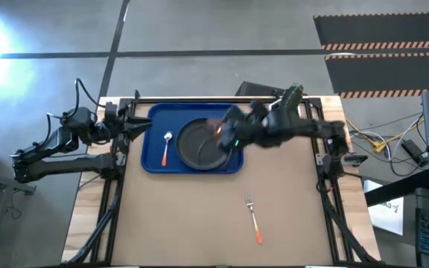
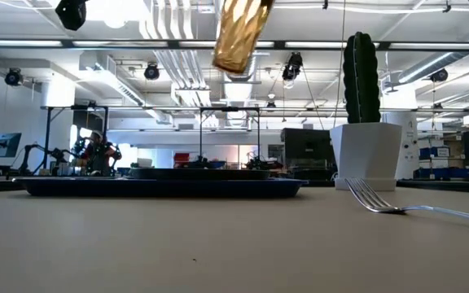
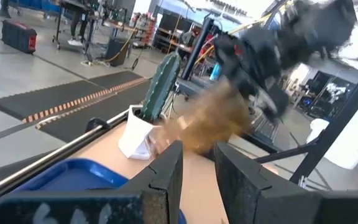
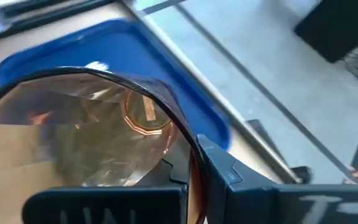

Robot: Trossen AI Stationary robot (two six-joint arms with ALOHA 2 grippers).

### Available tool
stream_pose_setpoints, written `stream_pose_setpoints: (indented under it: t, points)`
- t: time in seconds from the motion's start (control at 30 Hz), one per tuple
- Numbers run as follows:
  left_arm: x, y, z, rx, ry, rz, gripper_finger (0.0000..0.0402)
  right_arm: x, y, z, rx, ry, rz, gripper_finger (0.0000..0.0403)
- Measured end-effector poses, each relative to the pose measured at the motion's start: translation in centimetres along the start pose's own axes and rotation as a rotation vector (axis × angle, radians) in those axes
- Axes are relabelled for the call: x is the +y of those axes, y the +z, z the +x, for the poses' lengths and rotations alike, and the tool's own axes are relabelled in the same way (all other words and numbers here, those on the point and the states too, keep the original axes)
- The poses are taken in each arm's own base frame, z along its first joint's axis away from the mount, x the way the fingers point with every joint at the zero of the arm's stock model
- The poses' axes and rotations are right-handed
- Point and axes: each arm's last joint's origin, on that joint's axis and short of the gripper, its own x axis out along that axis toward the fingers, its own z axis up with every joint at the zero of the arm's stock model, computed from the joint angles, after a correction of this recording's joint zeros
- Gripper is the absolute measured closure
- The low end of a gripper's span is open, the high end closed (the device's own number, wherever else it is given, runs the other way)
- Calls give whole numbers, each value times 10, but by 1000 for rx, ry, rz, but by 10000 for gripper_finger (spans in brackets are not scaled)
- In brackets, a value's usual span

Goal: Pick and place plate/cup/fork/spoon on tray
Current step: Put the brown cup on the blue tray to the top right of the black plate

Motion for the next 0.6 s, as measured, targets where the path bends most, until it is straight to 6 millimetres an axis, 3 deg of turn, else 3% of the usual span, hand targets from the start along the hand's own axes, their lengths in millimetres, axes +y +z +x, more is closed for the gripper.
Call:
stream_pose_setpoints:
  t: [0.13, 0.27, 0.43, 0.6]
  points:
    - [1, -2, 0, 19, 7, -4, 327, -42, 14, 10, 2, -61, 50, 394]
    - [1, -2, 0, 17, 6, -4, 327, -80, 25, 34, 61, -67, 94, 394]
    - [1, -2, 0, 16, 7, -4, 327, -118, 36, 79, 141, -10, 127, 394]
    - [1, -2, 0, 16, 7, -4, 327, -141, 36, 127, 243, 56, 121, 394]
